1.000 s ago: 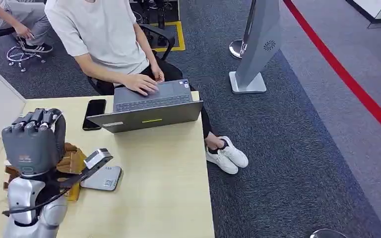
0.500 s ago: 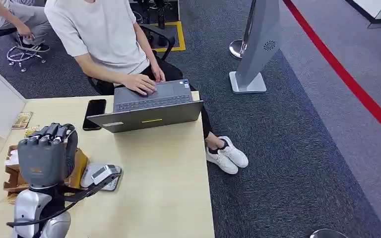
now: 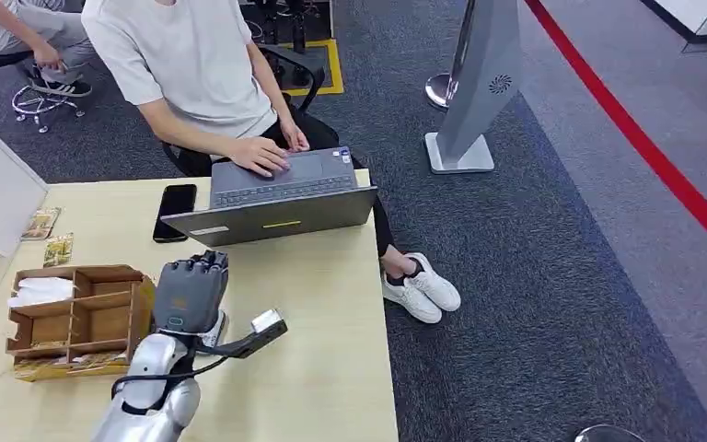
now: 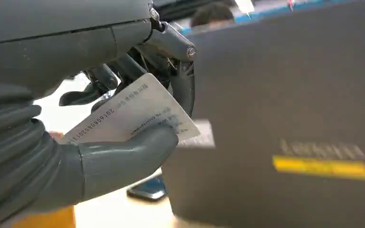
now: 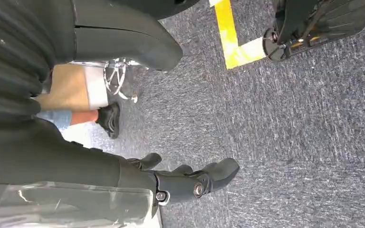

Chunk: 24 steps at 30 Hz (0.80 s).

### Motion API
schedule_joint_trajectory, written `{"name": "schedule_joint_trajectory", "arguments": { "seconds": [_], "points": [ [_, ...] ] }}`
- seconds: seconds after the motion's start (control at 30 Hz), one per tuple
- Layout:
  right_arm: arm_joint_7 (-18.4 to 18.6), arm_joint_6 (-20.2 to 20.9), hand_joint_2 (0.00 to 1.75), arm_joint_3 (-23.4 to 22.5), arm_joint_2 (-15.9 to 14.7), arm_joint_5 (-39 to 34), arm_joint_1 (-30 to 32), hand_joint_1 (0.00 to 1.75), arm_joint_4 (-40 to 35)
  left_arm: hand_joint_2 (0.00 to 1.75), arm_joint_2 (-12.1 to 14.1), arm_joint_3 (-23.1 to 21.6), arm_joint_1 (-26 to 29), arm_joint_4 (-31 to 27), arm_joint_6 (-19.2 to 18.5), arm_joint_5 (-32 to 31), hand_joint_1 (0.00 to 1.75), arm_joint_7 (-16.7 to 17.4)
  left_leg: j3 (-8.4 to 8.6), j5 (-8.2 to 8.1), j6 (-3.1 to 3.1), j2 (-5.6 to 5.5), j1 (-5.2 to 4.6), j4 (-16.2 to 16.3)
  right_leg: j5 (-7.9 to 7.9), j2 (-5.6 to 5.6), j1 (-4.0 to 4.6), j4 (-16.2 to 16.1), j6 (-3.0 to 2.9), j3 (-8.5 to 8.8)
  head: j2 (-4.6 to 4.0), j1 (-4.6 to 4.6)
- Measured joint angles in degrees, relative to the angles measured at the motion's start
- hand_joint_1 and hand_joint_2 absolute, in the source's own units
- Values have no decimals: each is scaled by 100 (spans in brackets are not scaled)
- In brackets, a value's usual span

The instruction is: Pass the card to the sensor for recognition and then transmit it.

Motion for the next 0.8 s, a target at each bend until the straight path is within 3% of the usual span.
{"name": "schedule_joint_trajectory", "arguments": {
  "seconds": [0.3,0.5,0.8],
  "points": [
    [2,-9,175,2,0,0,6,0,0,175,-125,-144,-52,403,-74,0,175,22,-1,-1,0,1,0,0,-1,0,0,0,0,-1,0,0],
    [2,-26,175,0,-2,-53,10,0,0,175,-98,-158,-44,464,-109,79,175,254,-1,-1,0,0,0,0,-1,-1,0,1,0,4,0,0],
    [55,-98,175,-159,-24,-321,23,0,-2,175,326,-153,860,-443,-66,-133,175,523,-4,-5,3,-1,0,-2,-8,-3,1,1,1,0,0,0]
  ]
}}
